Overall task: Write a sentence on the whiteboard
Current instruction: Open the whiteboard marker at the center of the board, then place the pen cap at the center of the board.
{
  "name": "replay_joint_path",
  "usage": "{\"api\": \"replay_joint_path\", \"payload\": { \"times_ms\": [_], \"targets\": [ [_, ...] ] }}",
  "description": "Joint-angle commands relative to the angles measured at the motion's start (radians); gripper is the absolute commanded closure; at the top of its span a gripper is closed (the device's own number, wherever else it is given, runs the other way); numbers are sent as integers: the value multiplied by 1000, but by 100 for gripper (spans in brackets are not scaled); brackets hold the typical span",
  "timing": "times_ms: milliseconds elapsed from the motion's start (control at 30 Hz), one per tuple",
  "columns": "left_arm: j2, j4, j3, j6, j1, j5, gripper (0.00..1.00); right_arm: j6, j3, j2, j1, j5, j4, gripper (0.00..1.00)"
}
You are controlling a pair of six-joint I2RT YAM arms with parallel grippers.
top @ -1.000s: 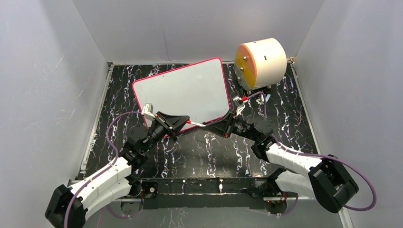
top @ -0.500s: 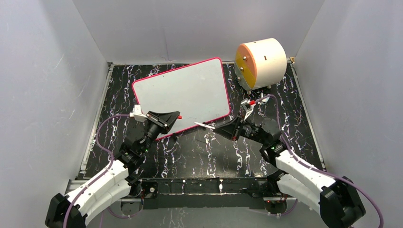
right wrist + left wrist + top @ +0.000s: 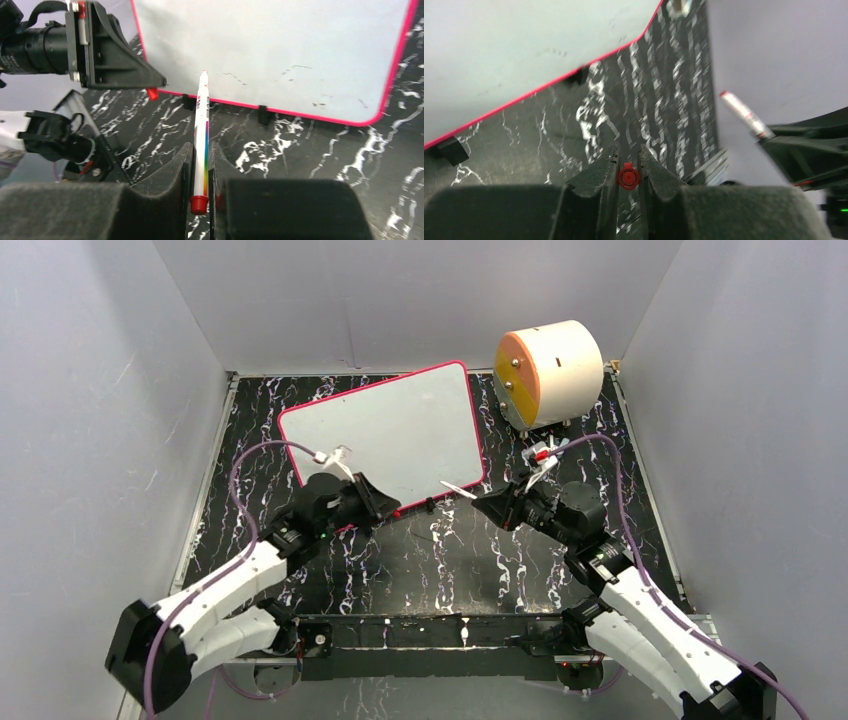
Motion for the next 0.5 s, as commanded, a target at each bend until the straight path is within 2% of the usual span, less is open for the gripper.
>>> {"api": "replay_joint_path", "payload": {
  "times_ms": [0,233,467],
  "targets": [
    [139,-80,63,158,-68,80,100,-121,83,-29,-3,130,-112,100],
    [339,-105,138,211,-156,10,100,-188,149,-60,-3,230,-254,100],
    [551,-213,246,277,-255,-103,100,-207,155,-91,-3,267,-288,100]
  ]
}}
